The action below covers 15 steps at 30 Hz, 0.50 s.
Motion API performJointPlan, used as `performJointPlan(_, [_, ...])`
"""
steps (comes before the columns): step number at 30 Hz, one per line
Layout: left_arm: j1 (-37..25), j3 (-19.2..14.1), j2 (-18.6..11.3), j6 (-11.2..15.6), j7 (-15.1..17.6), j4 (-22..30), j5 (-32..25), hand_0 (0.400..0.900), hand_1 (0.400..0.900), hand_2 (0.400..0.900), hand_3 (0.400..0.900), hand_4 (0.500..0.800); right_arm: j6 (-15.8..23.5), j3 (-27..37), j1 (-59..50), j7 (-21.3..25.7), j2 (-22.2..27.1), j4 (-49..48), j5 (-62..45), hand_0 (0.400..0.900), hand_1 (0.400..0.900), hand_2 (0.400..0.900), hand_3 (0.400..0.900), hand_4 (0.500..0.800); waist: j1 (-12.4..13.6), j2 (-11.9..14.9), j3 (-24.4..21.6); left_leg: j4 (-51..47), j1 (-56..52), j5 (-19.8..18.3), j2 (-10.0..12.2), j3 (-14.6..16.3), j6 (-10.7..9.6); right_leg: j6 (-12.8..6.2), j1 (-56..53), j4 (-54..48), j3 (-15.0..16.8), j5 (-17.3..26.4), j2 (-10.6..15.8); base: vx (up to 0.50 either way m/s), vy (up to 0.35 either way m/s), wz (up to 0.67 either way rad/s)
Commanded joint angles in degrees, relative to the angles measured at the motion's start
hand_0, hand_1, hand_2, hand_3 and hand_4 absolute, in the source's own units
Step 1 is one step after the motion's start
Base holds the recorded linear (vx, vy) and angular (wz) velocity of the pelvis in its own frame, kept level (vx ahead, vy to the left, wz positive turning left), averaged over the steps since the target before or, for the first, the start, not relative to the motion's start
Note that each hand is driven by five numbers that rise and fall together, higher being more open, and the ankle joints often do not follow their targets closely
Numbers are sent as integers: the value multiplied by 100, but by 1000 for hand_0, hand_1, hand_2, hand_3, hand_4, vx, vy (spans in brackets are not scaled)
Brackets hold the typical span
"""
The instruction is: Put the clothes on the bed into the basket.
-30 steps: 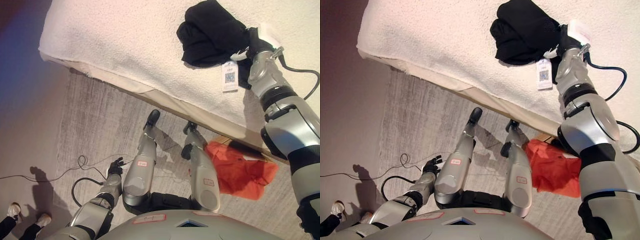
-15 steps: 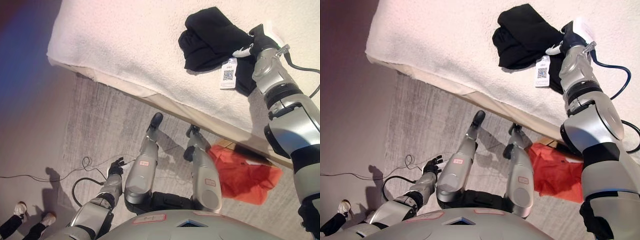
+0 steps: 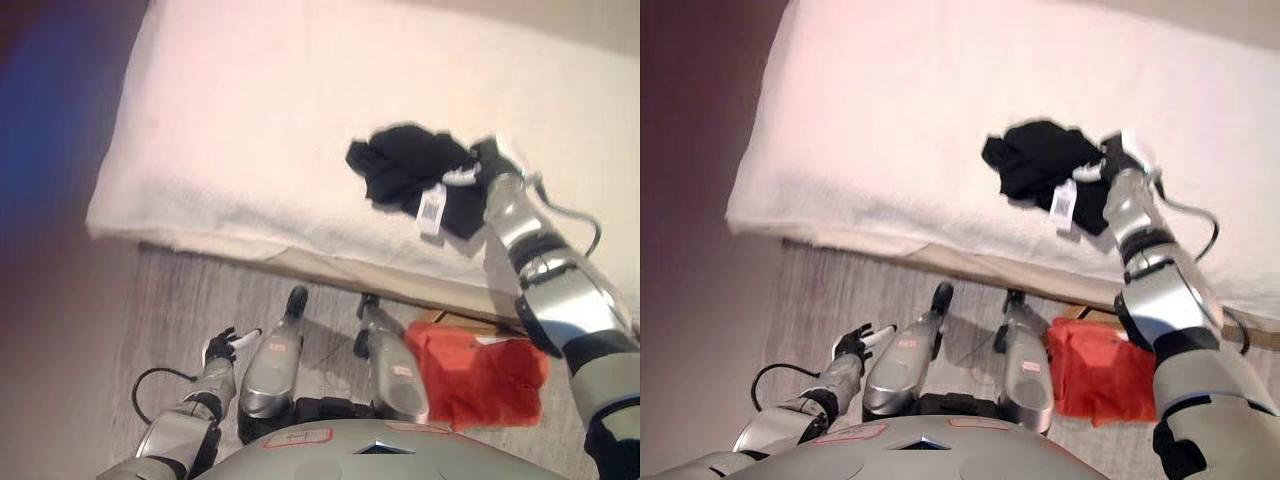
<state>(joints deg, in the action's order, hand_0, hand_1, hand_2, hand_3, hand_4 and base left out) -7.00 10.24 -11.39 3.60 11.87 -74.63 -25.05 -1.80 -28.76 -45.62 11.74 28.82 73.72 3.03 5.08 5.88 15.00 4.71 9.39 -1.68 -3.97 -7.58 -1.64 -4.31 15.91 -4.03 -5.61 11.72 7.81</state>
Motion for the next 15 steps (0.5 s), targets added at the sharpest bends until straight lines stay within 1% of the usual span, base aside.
performJointPlan(1, [287,-135,-56,-41,-50,-398,138,900,900,900,900,800,120,78,-153,94,816,114,21,400,400,400,400,500,-189,-319,-290,-971,-279,447,169,440,-90,-344,-439,236,111,-314,-87,38,26,-47])
performJointPlan(3, [302,-254,-81,-69,-84,-487,175,900,900,900,900,800,128,246,208,73,892,131,40,400,400,400,400,500,-276,-317,-416,-971,-388,379,172,582,-70,-363,-502,179,235,-279,-105,39,28,-48])
performJointPlan(7, [363,-360,-160,-108,-166,-543,331,900,900,900,900,800,129,563,622,-18,1121,193,37,400,400,400,400,500,-394,-348,-612,-969,-572,289,178,838,-39,-393,-577,146,469,-252,-142,28,29,-43])
performJointPlan(15, [257,-436,-350,-155,-236,-584,554,900,900,900,900,800,72,1087,1270,-125,1412,455,27,400,400,400,400,500,-695,-397,-881,-971,-869,146,180,1176,3,-423,-701,129,799,-240,-214,27,8,-29])
